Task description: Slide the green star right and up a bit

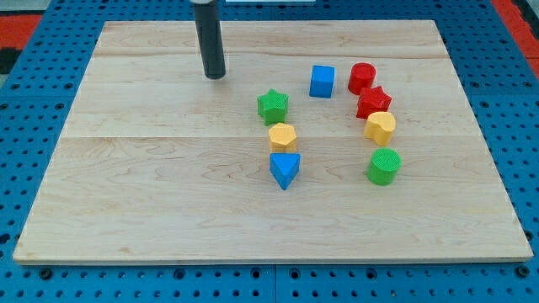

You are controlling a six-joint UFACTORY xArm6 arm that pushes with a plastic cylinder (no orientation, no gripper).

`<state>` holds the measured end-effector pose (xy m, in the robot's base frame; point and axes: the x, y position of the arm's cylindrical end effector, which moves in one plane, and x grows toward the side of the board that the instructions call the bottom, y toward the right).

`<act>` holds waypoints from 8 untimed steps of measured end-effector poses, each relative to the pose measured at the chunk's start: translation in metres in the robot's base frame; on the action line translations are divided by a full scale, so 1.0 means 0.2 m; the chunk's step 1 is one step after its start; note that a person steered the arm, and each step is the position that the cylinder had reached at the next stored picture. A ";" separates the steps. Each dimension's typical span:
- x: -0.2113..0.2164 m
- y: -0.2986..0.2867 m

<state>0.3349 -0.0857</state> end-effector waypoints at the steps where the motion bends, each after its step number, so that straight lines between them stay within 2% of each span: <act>1: 0.19 0.02; 2: 0.37 0.13; 3: 0.47 0.23; 8: 0.31 0.45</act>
